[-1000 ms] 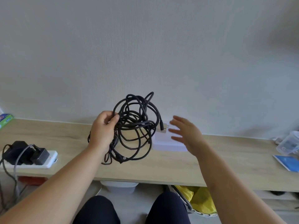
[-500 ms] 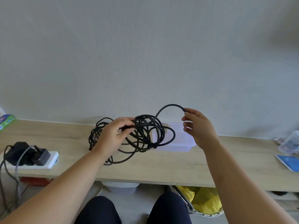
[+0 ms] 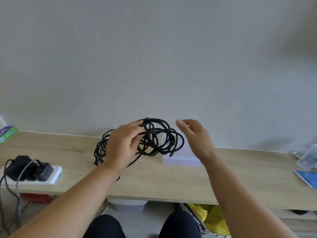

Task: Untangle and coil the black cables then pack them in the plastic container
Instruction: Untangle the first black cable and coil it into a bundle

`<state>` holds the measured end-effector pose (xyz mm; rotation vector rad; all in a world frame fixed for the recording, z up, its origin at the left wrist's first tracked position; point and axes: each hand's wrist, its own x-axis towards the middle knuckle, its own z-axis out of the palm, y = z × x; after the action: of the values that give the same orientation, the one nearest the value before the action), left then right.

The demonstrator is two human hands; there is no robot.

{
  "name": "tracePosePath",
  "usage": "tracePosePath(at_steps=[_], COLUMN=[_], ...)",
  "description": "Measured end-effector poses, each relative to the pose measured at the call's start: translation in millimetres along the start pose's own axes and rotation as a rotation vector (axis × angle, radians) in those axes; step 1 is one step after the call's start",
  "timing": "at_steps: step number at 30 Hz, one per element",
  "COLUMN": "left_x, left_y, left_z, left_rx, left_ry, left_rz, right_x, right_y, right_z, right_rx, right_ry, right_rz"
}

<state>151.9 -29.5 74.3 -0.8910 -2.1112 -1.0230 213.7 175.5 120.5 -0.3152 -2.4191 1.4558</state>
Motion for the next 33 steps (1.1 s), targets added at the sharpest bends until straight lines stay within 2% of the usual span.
tracePosePath(at_steps=[2, 5, 11, 13, 14, 17, 20, 23, 26, 30, 31, 33], left_x=[-1, -1, -6, -4, -2, 9, 24, 26, 22, 15, 13, 10], left_y=[1, 4, 18, 21, 22, 29, 41, 40, 38, 30, 28, 26], left_z=[3, 1, -6, -6, -6, 0, 3, 0, -9, -12, -14, -23], left_rx=[-0.026, -0.116, -0.552, -0.494, -0.383, 0.019, 0.109, -0.105, -0.410, -1.046, -1.100, -0.896], left_ry=[0.016, 0.022, -0.093, -0.192, -0.245, -0.331, -0.299, -0.272, -0.307, -0.123, -0.135, -0.321], left_rz=[-0.031, -0.098, -0.551, -0.585, -0.547, -0.275, -0.238, -0.311, -0.503, -0.688, -0.711, -0.704], right_x=[-4, -1, 4, 5, 5, 1, -1, 1, 3, 3, 3, 2], right_y=[-9, -9, -3, -2, -2, -5, -7, -6, 1, 13, 14, 14], right_z=[7, 10, 13, 18, 20, 26, 28, 22, 14, 11, 11, 14], right_rx=[-0.107, -0.157, -0.060, -0.044, -0.070, -0.153, -0.159, -0.083, 0.012, 0.118, 0.116, 0.061], right_ry=[-0.067, -0.018, 0.103, 0.105, 0.101, 0.095, 0.111, 0.131, 0.127, 0.089, 0.080, 0.090], right_rz=[-0.066, -0.112, -0.007, 0.040, 0.038, -0.022, -0.054, -0.014, 0.077, 0.203, 0.201, 0.139])
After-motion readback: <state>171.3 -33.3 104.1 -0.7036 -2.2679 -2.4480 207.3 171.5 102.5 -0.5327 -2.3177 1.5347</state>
